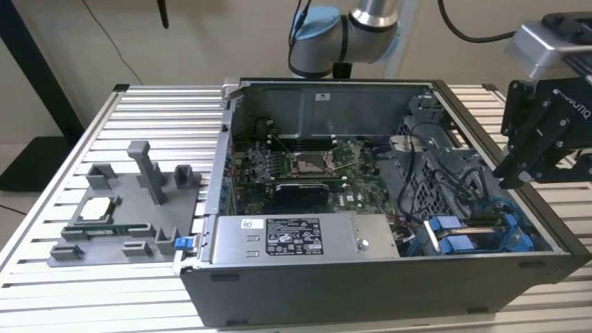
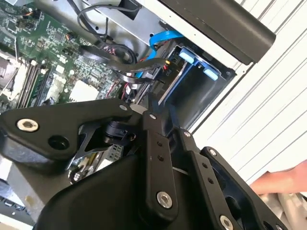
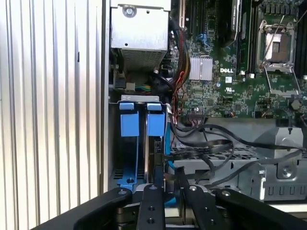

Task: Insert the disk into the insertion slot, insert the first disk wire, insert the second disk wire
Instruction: 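Insert the second disk wire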

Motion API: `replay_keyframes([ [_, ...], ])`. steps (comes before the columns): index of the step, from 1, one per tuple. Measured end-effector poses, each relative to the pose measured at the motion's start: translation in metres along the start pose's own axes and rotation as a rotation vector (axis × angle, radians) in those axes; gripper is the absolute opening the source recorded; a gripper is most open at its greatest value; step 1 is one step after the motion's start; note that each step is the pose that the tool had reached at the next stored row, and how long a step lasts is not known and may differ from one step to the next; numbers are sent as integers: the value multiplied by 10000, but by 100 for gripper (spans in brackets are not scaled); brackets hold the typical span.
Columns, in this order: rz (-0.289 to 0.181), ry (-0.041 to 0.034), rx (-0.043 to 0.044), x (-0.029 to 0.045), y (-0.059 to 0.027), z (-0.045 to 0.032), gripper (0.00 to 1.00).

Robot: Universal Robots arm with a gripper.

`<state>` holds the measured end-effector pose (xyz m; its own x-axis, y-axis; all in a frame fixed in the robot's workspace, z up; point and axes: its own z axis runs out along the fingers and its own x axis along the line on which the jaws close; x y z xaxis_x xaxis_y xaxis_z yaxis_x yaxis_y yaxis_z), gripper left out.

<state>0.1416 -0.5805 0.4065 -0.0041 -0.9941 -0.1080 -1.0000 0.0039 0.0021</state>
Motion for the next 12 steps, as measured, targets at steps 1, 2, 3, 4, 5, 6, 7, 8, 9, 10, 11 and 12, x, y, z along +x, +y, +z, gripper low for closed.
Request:
replay_keyframes([
  [1, 2, 0, 0, -2, 0, -22, 100],
  [2, 4, -1, 0, -4, 0, -40, 100],
  [3, 4, -1, 0, -7, 0, -62, 100],
  [4, 6, -1, 0, -9, 0, -85, 100],
  [5, 8, -1, 1, -11, 0, -101, 100],
  [6, 9, -2, 1, -11, 0, -104, 100],
  [7, 9, -2, 1, -11, 0, -104, 100],
  [8, 9, -3, 1, -11, 0, -104, 100],
  [9, 9, -1, 1, -11, 0, -106, 100],
  [10, 9, -2, 1, -11, 0, -106, 100],
  [11, 9, -1, 1, -11, 0, -107, 100],
  [12, 9, -1, 1, -11, 0, -107, 100],
])
